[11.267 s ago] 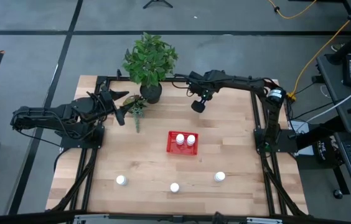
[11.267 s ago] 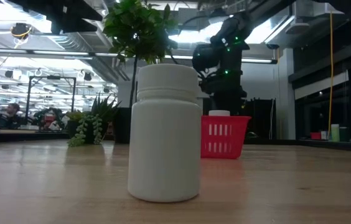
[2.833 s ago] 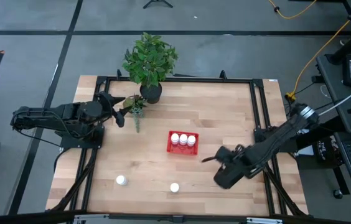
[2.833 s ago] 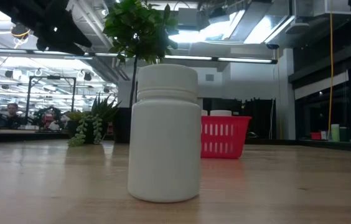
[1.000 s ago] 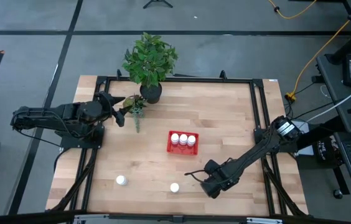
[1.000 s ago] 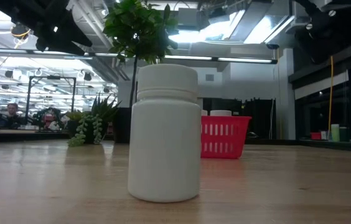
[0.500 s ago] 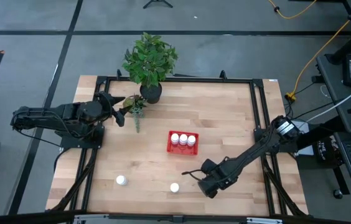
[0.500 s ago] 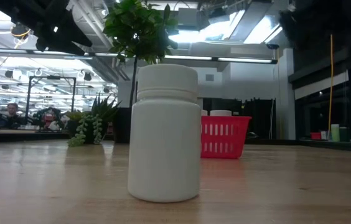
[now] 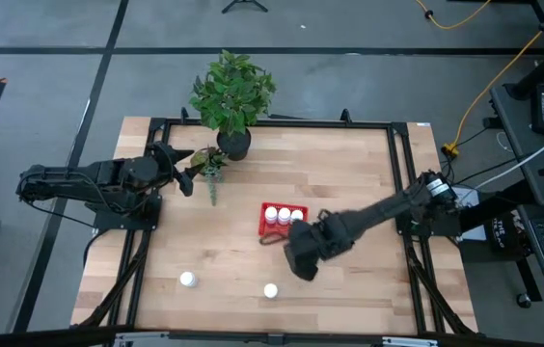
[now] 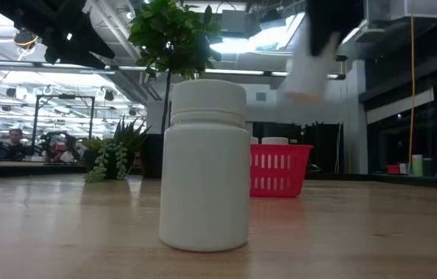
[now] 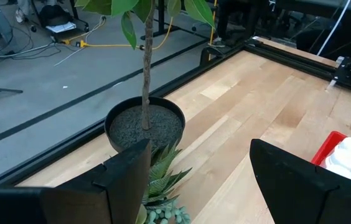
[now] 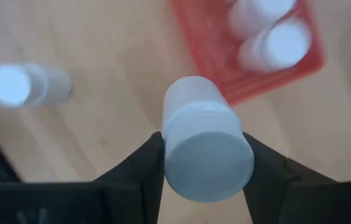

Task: Pick and place pill bottles into a basket
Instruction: Put the white medicine bottle into the red basket

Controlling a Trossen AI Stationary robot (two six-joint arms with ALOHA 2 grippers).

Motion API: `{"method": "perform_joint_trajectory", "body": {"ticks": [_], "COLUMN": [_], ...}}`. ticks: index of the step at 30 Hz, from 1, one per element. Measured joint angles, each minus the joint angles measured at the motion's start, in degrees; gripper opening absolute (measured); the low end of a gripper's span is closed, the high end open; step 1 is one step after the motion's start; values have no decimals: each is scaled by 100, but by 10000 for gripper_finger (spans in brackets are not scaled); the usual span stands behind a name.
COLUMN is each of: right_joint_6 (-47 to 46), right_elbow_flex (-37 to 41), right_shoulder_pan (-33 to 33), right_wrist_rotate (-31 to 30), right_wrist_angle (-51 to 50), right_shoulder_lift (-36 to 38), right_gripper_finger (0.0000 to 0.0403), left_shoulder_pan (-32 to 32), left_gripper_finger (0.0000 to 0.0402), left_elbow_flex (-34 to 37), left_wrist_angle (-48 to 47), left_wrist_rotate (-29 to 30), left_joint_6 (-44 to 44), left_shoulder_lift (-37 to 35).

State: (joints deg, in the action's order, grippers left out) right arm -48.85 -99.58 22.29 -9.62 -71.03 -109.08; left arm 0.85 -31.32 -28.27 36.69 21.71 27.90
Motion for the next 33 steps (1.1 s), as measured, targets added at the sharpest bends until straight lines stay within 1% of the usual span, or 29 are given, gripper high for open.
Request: {"method": "perform_joint_trajectory", "body": {"ticks": [5,10,22,33], "right_joint_6": [586,981,1203,1501], "right_elbow_flex": [-54,-56,-49,-49], "right_shoulder_pan": [-491,-738,-757,-936], "right_wrist_rotate": [-64,-49,124,174], "right_wrist_angle": [-102,-76,-34,62], "right_shoulder_lift": [0,-177,-643,-856], "right_gripper_finger": [161,161,161,161], "left_shoulder_pan": [-1,-1,0,1], "left_gripper_finger": [267,267,267,267], "left_elbow_flex": [-1,-1,1,1], "left_wrist_angle": [0,0,-4,1], "left_wrist_rotate": [-20,-20,16,37], "left_joint_6": [0,0,2,4], "left_shoulder_lift": [-1,-2,0,0]}}
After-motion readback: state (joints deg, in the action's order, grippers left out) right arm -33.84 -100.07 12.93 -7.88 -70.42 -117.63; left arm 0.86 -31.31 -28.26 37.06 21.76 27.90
